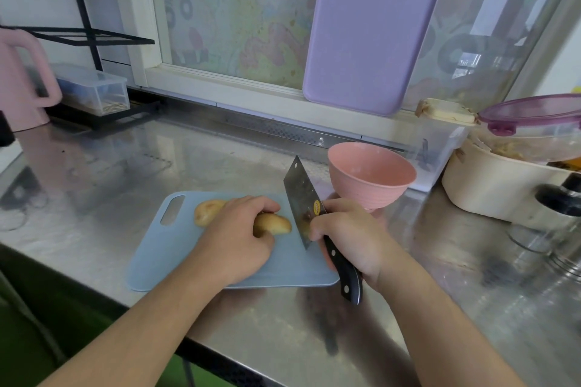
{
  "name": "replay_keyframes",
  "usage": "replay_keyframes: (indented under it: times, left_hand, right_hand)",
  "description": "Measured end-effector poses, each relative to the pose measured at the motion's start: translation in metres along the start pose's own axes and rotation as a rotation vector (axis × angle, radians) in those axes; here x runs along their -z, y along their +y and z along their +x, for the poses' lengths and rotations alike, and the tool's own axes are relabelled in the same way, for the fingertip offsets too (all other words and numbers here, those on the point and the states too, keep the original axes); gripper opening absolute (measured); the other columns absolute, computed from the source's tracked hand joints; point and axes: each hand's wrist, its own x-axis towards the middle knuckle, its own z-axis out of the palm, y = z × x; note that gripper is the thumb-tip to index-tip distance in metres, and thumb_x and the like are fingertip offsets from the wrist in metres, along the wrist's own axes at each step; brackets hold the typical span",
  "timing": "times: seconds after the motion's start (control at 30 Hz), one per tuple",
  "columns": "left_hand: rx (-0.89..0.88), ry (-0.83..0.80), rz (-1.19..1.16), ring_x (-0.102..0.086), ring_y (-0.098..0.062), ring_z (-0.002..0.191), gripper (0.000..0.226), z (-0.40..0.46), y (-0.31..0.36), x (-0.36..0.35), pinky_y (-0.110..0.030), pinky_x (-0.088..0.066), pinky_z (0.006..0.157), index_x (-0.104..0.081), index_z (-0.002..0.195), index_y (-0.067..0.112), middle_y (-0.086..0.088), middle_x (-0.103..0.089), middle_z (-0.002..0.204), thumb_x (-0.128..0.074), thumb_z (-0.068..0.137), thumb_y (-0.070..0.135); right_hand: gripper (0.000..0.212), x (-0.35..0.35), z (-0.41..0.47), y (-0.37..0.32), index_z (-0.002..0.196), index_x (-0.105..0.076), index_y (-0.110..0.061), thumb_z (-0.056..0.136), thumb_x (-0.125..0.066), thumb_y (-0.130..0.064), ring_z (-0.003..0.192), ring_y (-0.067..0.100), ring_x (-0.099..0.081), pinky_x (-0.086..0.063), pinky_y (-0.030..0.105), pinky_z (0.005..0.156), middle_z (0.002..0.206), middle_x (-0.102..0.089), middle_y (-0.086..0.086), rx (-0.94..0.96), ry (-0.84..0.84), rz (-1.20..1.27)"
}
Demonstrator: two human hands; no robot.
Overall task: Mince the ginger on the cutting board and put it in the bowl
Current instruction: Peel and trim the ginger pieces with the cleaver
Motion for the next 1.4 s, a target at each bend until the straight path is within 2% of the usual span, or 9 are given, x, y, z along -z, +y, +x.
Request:
replay_keyframes:
  times: [0.07,0.2,0.4,0.5,0.73,0.93,1.1,1.23,1.4]
  left_hand:
    - [-0.01,0.001,0.014,-0.052,-0.005,0.121,0.044,0.0,-0.001,-0.001,-0.025,-0.043,0.105,-0.065,0.125,0.037,0.022,-0.062,0.122,-0.068,0.085,0.019]
    - [-0.034,0.018,0.069,-0.051,-0.005,0.122,0.039,0.0,-0.005,-0.003,-0.021,-0.038,0.101,-0.063,0.129,0.038,0.022,-0.061,0.125,-0.069,0.092,0.03]
    - [-0.063,0.061,0.098,-0.048,-0.009,0.127,0.037,0.0,-0.002,-0.002,-0.025,-0.038,0.106,-0.059,0.137,0.031,0.015,-0.061,0.132,-0.062,0.1,0.032]
    - [-0.077,0.103,0.112,-0.049,-0.012,0.126,0.036,0.0,-0.001,-0.002,-0.023,-0.036,0.102,-0.058,0.138,0.027,0.012,-0.06,0.133,-0.059,0.103,0.029]
    - [-0.121,0.054,0.27,-0.055,-0.02,0.122,0.041,-0.004,0.006,-0.001,-0.034,-0.046,0.097,-0.054,0.142,0.024,0.008,-0.056,0.138,-0.056,0.102,0.03]
    - [-0.051,0.054,0.272,-0.048,-0.015,0.126,0.038,-0.003,0.004,-0.004,-0.03,-0.044,0.106,-0.059,0.135,0.017,0.007,-0.048,0.138,-0.055,0.102,0.036]
    - [-0.026,0.105,0.189,-0.054,-0.017,0.114,0.024,0.001,0.006,-0.003,-0.032,-0.045,0.099,-0.062,0.118,0.017,0.005,-0.055,0.121,-0.051,0.105,0.034]
    - [-0.017,0.045,0.216,-0.048,-0.013,0.126,0.042,-0.003,0.007,-0.002,-0.031,-0.045,0.105,-0.057,0.132,0.019,0.009,-0.05,0.134,-0.06,0.098,0.043]
    - [-0.004,0.057,0.194,-0.048,-0.012,0.121,0.033,0.0,0.001,-0.004,-0.025,-0.04,0.106,-0.062,0.127,0.018,0.009,-0.049,0.129,-0.06,0.099,0.034]
  right_hand:
    - [0.011,0.0,0.001,0.001,0.046,-0.051,-0.018,0.054,-0.057,-0.014,0.055,0.028,-0.039,-0.027,0.039,0.054,0.049,-0.042,0.01,0.005,0.003,-0.009]
    - [0.013,0.0,0.0,0.0,0.046,-0.052,-0.017,0.057,-0.058,-0.013,0.053,0.028,-0.041,-0.03,0.043,0.056,0.051,-0.044,0.013,0.017,0.017,0.002]
    - [0.037,0.004,0.001,0.002,0.043,-0.05,-0.017,0.073,-0.057,0.004,0.045,0.026,-0.04,-0.028,0.031,0.051,0.046,-0.043,0.012,0.032,0.031,0.027]
    - [0.037,0.002,0.0,0.001,0.044,-0.05,-0.017,0.074,-0.057,0.004,0.044,0.025,-0.039,-0.029,0.029,0.049,0.047,-0.043,0.012,0.025,0.031,0.034]
    - [0.036,0.001,0.0,0.0,0.047,-0.048,-0.015,0.073,-0.056,0.007,0.041,0.023,-0.039,-0.029,0.025,0.047,0.051,-0.04,0.01,0.011,0.039,0.032]
    - [0.034,0.001,0.0,0.0,0.048,-0.049,-0.015,0.073,-0.057,0.007,0.041,0.024,-0.04,-0.03,0.027,0.048,0.05,-0.041,0.01,0.007,0.042,0.031]
    - [0.034,0.0,0.001,0.0,0.048,-0.049,-0.016,0.073,-0.058,0.006,0.042,0.025,-0.041,-0.032,0.028,0.048,0.051,-0.042,0.012,0.006,0.049,0.03]
    - [0.037,0.001,-0.001,0.0,0.044,-0.05,-0.017,0.073,-0.058,0.004,0.042,0.025,-0.042,-0.031,0.028,0.048,0.048,-0.044,0.013,0.004,0.044,0.009]
    - [0.033,0.0,0.0,-0.001,0.047,-0.051,-0.016,0.072,-0.058,0.003,0.043,0.025,-0.041,-0.03,0.029,0.049,0.048,-0.045,0.013,0.008,0.034,0.003]
